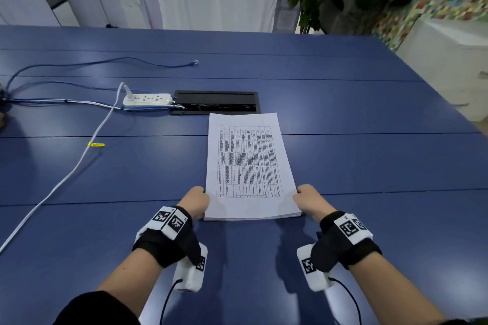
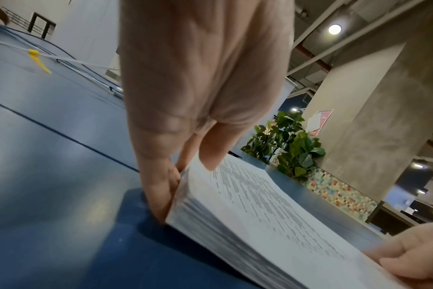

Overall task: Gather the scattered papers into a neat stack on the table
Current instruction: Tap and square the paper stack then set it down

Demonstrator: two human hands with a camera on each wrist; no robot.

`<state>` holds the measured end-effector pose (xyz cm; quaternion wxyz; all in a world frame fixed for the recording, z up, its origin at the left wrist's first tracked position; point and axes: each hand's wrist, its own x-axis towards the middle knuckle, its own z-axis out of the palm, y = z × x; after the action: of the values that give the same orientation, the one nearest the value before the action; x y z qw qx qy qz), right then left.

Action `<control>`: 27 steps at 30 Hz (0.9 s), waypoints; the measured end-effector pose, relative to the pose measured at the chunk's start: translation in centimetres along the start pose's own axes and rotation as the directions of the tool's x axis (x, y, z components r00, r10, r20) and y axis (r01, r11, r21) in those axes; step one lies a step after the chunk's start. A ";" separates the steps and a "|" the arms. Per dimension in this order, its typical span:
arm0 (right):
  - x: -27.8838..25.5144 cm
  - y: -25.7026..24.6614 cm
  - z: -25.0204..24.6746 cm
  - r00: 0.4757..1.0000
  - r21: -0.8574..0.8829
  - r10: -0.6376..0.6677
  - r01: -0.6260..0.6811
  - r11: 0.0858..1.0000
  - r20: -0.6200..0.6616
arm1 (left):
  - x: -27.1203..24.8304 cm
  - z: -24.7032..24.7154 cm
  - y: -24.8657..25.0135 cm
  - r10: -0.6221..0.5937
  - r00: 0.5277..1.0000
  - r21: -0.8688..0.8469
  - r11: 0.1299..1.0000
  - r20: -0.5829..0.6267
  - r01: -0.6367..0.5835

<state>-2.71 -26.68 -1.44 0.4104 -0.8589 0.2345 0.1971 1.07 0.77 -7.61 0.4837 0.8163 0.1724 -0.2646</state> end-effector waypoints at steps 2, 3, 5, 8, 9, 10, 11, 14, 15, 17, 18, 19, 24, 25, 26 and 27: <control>-0.4 0.7 -0.6 1.000 0.037 -0.008 0.008 0.999 -0.008 | 0.3 -0.1 -1.1 0.011 1.000 0.005 1.000 -0.019 -0.011; -0.7 0.9 -0.8 1.000 0.046 -0.013 0.013 0.999 -0.020 | -1.1 -0.2 -0.5 0.025 0.999 0.014 1.000 -0.043 -0.024; -1.2 0.9 -1.0 0.999 0.036 -0.012 0.014 0.999 -0.053 | -1.5 -0.1 -0.9 0.042 0.997 0.051 0.998 -0.070 -0.038; -1.4 0.7 -0.8 0.997 -0.040 -0.043 0.040 0.998 -0.071 | -1.7 0.4 -1.4 0.084 0.991 0.112 0.991 -0.101 -0.073; -1.4 0.7 -0.8 0.995 -0.053 -0.048 0.044 0.998 -0.083 | -2.3 0.5 -1.0 0.095 0.989 0.117 0.990 -0.110 -0.082; -1.3 0.7 -0.7 0.993 -0.066 -0.057 0.050 0.997 -0.104 | -2.8 0.6 -0.6 0.111 0.986 0.119 0.988 -0.124 -0.096; -1.3 0.7 -0.6 0.991 -0.082 -0.062 0.052 0.995 -0.118 | -3.1 0.7 -0.4 0.124 0.983 0.119 0.987 -0.137 -0.108; -1.1 0.9 -0.4 0.991 -0.106 -0.069 0.056 0.993 -0.119 | -3.5 0.5 -0.1 0.138 0.980 0.119 0.985 -0.142 -0.121; -1.1 0.9 -0.5 0.991 -0.112 -0.074 0.061 0.992 -0.114 | -3.6 0.4 0.0 0.134 0.982 0.124 0.985 -0.132 -0.117; -1.2 1.0 -0.6 0.992 -0.118 -0.083 0.071 0.990 -0.099 | -3.6 0.3 -0.1 0.116 0.987 0.116 0.988 -0.113 -0.103; -1.3 1.1 -0.6 0.992 -0.113 -0.084 0.073 0.991 -0.096 | -3.5 0.2 -0.1 0.105 0.989 0.102 0.990 -0.108 -0.094; -1.4 1.1 -0.7 0.991 -0.111 -0.089 0.078 0.991 -0.098 | -3.5 0.1 -0.1 0.087 0.991 0.089 0.993 -0.102 -0.078; -1.4 1.8 -0.7 0.989 -0.081 -0.108 0.100 0.992 -0.104 | -1.9 0.1 -1.2 0.064 0.990 0.068 0.996 -0.126 -0.055; -1.4 1.9 -0.7 0.989 -0.073 -0.112 0.105 0.992 -0.098 | -2.3 0.1 -0.9 0.053 0.991 0.080 0.996 -0.120 -0.043; -1.3 1.9 -0.7 0.989 -0.065 -0.112 0.106 0.992 -0.097 | -2.6 0.1 -0.7 0.050 0.991 0.077 0.996 -0.122 -0.041; -1.4 1.8 -0.7 0.988 -0.076 -0.119 0.111 0.991 -0.100 | -2.7 0.1 -0.5 0.050 0.992 0.080 0.996 -0.120 -0.040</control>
<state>-4.76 -27.88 -1.40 0.3777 -0.8941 0.1986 0.1360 -1.43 0.86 -6.38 0.4463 0.8526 0.1727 -0.2098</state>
